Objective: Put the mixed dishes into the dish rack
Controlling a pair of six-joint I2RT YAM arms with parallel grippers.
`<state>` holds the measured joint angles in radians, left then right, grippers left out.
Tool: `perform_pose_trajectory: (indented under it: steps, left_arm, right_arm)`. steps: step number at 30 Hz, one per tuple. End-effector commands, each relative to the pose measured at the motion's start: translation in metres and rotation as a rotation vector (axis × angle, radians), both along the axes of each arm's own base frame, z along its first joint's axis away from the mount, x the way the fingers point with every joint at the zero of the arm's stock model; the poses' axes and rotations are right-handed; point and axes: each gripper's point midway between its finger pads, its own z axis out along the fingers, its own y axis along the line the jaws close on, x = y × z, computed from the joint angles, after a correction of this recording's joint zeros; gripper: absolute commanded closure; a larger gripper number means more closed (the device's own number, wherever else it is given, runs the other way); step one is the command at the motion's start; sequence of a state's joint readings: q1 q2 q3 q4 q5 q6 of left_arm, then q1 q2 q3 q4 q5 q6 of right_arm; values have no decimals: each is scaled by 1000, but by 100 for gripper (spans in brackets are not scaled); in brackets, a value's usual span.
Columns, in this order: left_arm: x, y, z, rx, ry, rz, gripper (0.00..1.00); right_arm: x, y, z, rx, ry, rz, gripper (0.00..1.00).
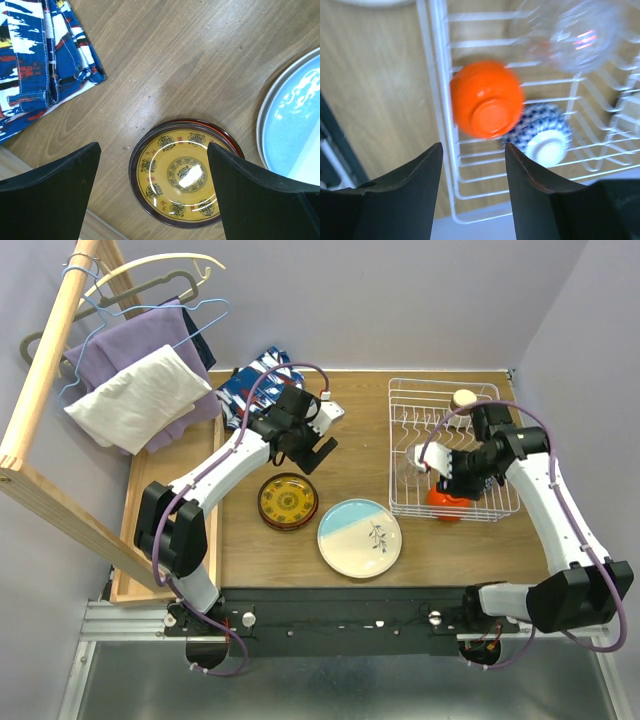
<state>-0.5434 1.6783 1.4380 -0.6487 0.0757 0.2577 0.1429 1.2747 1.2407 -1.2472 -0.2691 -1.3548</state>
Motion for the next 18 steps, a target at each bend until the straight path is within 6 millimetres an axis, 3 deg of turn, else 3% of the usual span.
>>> perform_pose_trajectory:
  steps: [1, 7, 8, 9, 10, 11, 14, 18]
  left_arm:
    - [-1, -7, 8, -46, 7, -14, 3]
    - [-6, -4, -1, -31, 34, -4, 3]
    - [-7, -3, -3, -26, 42, -4, 3]
    - [-9, -2, -3, -22, 45, -7, 3]
    - [-9, -2, -3, -21, 47, -7, 3]
    - [-11, 0, -5, -12, 56, -11, 3]
    - [-12, 3, -6, 3, 55, -13, 3]
    - [-10, 6, -8, 17, 48, 0, 3]
  right_arm:
    - [41, 42, 30, 252, -51, -117, 35]
    - [97, 59, 14, 344, -13, -255, 23]
    - [107, 64, -1, 355, 36, -272, 23]
    - [119, 69, 8, 380, 24, -271, 7]
    - [122, 72, 4, 389, 50, -269, 1]
    - [127, 79, -3, 414, 88, -259, 0]
    - [142, 87, 2, 461, 92, -276, 0]
    - [149, 86, -22, 420, 163, -287, 0]
